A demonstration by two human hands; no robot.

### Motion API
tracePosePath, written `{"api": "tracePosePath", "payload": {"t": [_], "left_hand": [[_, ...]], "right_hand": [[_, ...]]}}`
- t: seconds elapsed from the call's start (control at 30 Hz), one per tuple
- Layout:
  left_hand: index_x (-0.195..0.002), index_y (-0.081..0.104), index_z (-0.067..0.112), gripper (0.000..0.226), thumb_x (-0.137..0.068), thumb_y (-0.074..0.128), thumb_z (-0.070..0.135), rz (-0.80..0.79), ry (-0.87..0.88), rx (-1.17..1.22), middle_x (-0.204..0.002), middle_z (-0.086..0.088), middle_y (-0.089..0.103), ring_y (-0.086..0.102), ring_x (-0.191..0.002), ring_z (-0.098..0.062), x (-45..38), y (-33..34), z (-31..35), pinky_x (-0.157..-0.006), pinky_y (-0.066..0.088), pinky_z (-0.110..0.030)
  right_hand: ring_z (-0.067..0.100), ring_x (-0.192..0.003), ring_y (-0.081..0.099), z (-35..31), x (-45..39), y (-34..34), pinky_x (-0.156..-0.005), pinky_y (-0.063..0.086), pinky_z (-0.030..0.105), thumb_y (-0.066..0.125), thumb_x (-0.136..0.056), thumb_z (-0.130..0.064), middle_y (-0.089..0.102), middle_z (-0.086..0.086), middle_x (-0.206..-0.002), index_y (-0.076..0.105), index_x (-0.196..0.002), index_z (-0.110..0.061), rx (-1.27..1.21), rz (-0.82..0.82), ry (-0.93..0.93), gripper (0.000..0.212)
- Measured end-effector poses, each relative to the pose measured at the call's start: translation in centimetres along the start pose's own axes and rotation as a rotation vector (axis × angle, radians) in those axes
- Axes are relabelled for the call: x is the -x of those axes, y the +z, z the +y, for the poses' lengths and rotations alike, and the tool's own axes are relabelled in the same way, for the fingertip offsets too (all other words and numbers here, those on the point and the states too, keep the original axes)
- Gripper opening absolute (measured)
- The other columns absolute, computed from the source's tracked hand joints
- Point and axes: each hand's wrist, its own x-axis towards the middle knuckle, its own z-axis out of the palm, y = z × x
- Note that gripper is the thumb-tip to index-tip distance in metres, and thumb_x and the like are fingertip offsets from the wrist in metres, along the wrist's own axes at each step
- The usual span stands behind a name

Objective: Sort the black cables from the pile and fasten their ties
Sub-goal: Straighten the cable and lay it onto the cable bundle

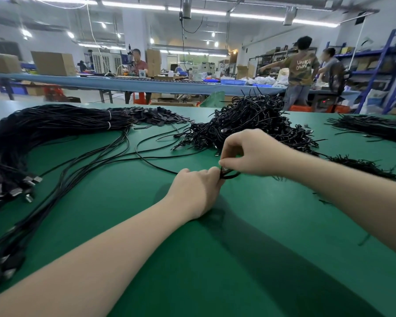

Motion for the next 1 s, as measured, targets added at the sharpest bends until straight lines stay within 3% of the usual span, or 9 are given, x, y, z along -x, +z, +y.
{"api": "tracePosePath", "payload": {"t": [0.13, 0.27, 0.37, 0.47, 0.53, 0.6, 0.67, 0.87, 1.0], "left_hand": [[-0.098, 0.048, 0.015, 0.029, -0.102, 0.027, 0.035, 0.098, 0.216, -0.006, -0.089, -0.002, 0.064, 0.061, -0.079, -0.03, 0.0, -0.8, 0.3, -0.065, 0.025, -0.034], [-0.088, 0.05, 0.012, 0.024, -0.097, 0.034, 0.028, 0.179, 0.25, 0.294, -0.072, 0.002, 0.054, 0.053, -0.067, -0.03, 0.4, -1.5, 0.5, -0.062, 0.03, -0.036], [-0.091, 0.049, 0.011, 0.024, -0.101, 0.036, 0.029, 0.215, 0.03, 0.626, -0.067, 0.011, 0.044, 0.044, -0.06, -0.02, 0.2, -1.2, 0.3, -0.057, 0.023, -0.035], [-0.084, 0.045, 0.014, 0.023, -0.103, 0.04, 0.025, 0.244, -0.239, 0.937, -0.062, 0.011, 0.049, 0.04, -0.058, -0.006, -0.2, -0.8, -0.2, -0.058, 0.031, -0.036], [-0.094, 0.049, 0.012, 0.017, -0.102, 0.041, 0.025, 0.245, -0.346, 1.02, -0.078, 0.013, 0.058, 0.049, -0.072, -0.006, -0.5, -0.5, -0.6, -0.068, 0.038, -0.032], [-0.112, 0.046, 0.016, 0.015, -0.102, 0.041, 0.027, 0.219, -0.423, 1.07, -0.102, 0.002, 0.06, 0.054, -0.094, -0.014, -0.7, -0.2, -0.8, -0.08, 0.038, -0.027], [-0.113, 0.041, 0.026, 0.011, -0.102, 0.041, 0.028, 0.19, -0.448, 1.097, -0.108, -0.002, 0.059, 0.054, -0.101, -0.017, -0.8, 0.2, -1.1, -0.084, 0.038, -0.027], [-0.104, 0.041, 0.026, 0.003, -0.102, 0.041, 0.027, 0.125, -0.426, 1.161, -0.076, 0.009, 0.047, 0.043, -0.071, -0.011, -1.2, 0.9, -1.6, -0.073, 0.033, -0.03], [-0.098, 0.041, 0.028, 0.004, -0.102, 0.04, 0.027, 0.099, -0.416, 1.172, -0.079, 0.004, 0.044, 0.04, -0.077, -0.017, -1.4, 1.1, -1.8, -0.075, 0.032, -0.032]], "right_hand": [[0.003, -0.068, 0.058, 2.3, -1.3, -2.9, -0.064, 0.046, 0.022, 0.075, -0.08, -0.032, 0.07, -0.013, -0.073, 0.07, -0.075, -0.027, -0.166, -0.406, 0.225, 0.009], [0.012, -0.071, 0.06, 4.1, -0.5, -1.5, -0.068, 0.043, 0.028, 0.07, -0.072, -0.023, 0.069, -0.005, -0.076, 0.068, -0.07, -0.023, -0.707, -0.585, 0.447, 0.003], [0.012, -0.072, 0.066, 3.6, -0.3, 1.6, -0.071, 0.049, 0.028, 0.065, -0.068, -0.02, 0.067, -0.007, -0.078, 0.066, -0.074, -0.023, -1.188, -0.43, 0.491, 0.007], [0.01, -0.062, 0.066, 1.5, -1.1, 4.8, -0.061, 0.054, 0.022, 0.061, -0.082, -0.009, 0.067, -0.005, -0.068, 0.058, -0.077, -0.018, -1.49, -0.128, 0.518, 0.011], [0.01, -0.059, 0.065, 0.2, -1.5, 6.8, -0.059, 0.054, 0.021, 0.06, -0.089, -0.007, 0.067, -0.002, -0.066, 0.056, -0.078, -0.015, -1.578, 0.069, 0.547, 0.014], [0.012, -0.063, 0.064, -0.5, -1.5, 8.1, -0.065, 0.053, 0.023, 0.064, -0.088, -0.008, 0.069, -0.001, -0.068, 0.057, -0.081, -0.013, -1.594, 0.199, 0.567, 0.012], [0.012, -0.064, 0.063, -0.6, -1.4, 8.8, -0.068, 0.052, 0.023, 0.066, -0.086, -0.007, 0.07, -0.001, -0.069, 0.058, -0.083, -0.012, -1.572, 0.262, 0.563, 0.01], [0.007, -0.052, 0.055, 0.2, -0.7, 9.0, -0.053, 0.047, 0.017, 0.072, -0.083, -0.007, 0.064, -0.005, -0.059, 0.069, -0.085, -0.009, -1.453, 0.288, 0.475, 0.004], [0.005, -0.054, 0.055, 1.1, -0.5, 8.7, -0.057, 0.047, 0.019, 0.073, -0.083, -0.019, 0.068, -0.004, -0.067, 0.074, -0.082, -0.016, -1.224, 0.254, 0.403, 0.003]]}}
